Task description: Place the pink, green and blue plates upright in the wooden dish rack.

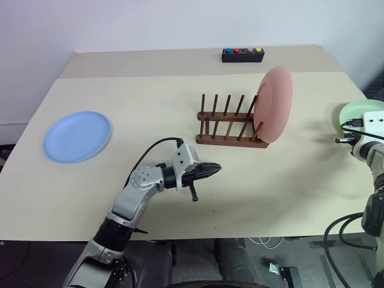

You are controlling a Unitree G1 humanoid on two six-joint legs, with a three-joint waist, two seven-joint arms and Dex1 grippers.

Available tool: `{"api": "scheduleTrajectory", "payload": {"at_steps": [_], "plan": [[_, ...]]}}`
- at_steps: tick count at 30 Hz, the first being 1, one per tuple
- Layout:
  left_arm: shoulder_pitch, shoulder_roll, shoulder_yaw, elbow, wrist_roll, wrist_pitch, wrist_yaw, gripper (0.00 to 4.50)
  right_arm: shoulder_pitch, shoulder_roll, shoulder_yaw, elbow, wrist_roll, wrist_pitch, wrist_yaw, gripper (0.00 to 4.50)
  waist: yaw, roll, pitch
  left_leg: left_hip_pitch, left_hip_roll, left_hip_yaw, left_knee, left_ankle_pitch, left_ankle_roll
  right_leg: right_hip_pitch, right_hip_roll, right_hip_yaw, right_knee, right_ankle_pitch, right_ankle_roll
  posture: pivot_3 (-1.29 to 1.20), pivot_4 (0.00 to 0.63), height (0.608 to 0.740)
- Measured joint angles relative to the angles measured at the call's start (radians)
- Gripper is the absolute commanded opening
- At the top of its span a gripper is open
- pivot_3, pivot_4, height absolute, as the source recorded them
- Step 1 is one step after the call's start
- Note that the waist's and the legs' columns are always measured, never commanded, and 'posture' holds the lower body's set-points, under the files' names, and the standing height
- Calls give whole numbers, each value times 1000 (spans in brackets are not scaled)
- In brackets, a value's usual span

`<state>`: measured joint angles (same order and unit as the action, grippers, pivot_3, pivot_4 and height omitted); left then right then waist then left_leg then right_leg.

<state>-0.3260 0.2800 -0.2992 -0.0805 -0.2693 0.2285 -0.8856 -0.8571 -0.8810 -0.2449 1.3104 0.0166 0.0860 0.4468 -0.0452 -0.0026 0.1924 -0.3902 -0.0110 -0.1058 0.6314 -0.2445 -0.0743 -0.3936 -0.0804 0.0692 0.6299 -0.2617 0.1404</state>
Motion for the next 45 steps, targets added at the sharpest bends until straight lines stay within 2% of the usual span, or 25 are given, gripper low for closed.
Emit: {"api": "scheduleTrajectory", "payload": {"at_steps": [16,19,22,27,30,33,37,45], "plan": [[0,2,0,0,0,0,-1,92,20,-8,18,-19,-3,-41,129,46,0,0,0,0,0,0,0,0,0,0,0,0,0,0,0,0,150,734],[0,1,0,0,0,0,-2,92,19,-25,18,-19,-5,-73,76,827,0,0,0,0,0,0,0,0,0,0,0,0,0,0,0,0,150,734],[0,0,0,0,0,-1,-3,92,15,-46,25,-19,-25,-106,-10,2247,0,0,0,0,0,0,0,0,0,0,0,0,0,0,0,0,150,734],[-1,-7,0,0,0,-1,-4,92,15,-48,56,-17,-66,-137,-88,2247,-1,0,0,0,0,0,0,0,0,0,0,0,0,0,0,0,150,734],[-1,-7,0,0,1,-1,-3,92,10,-41,58,-10,-70,-138,-83,1367,-1,0,0,0,0,0,0,0,0,0,0,0,0,0,0,0,150,734],[-1,-6,0,0,3,-1,-1,92,2,-36,66,-3,-76,-135,-70,50,0,0,0,0,0,0,0,0,0,0,0,0,0,0,0,0,150,734],[-1,-6,0,0,4,-1,2,92,-11,-31,91,0,-93,-126,-68,50,0,0,0,0,0,0,0,0,0,0,0,0,0,0,0,0,150,734],[-1,-4,0,0,4,-1,6,92,-7,-4,101,0,-81,-95,87,50,0,0,0,0,0,0,0,0,0,0,0,0,0,0,0,0,150,734]]}}
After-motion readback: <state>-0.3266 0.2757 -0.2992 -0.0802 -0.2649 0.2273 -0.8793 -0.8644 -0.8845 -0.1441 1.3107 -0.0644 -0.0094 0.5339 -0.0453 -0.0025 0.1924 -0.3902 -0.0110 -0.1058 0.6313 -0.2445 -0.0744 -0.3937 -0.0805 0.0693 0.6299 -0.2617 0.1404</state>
